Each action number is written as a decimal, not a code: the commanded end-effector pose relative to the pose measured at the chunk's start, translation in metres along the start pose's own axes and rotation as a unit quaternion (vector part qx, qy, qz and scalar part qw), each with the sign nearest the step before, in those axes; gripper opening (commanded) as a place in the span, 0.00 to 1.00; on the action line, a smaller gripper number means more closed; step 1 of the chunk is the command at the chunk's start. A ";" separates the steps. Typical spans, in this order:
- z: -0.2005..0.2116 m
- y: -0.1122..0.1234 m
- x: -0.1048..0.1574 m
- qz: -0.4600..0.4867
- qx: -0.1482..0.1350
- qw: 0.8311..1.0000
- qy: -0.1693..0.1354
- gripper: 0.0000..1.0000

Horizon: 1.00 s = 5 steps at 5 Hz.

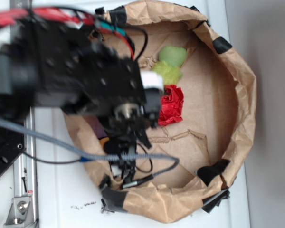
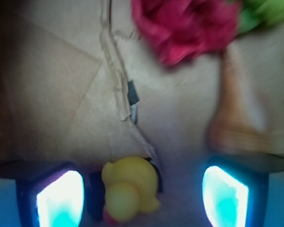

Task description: Grab the yellow duck.

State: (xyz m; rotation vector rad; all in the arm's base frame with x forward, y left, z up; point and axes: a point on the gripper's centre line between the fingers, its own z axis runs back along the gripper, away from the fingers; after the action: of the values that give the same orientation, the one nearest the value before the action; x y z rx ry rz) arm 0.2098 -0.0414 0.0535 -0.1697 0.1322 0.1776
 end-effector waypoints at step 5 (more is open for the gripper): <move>-0.014 -0.028 -0.013 0.002 0.010 0.997 0.076 0.00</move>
State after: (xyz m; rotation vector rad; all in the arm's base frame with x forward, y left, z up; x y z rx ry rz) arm 0.2067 -0.0617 0.0312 -0.1537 0.3349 0.2002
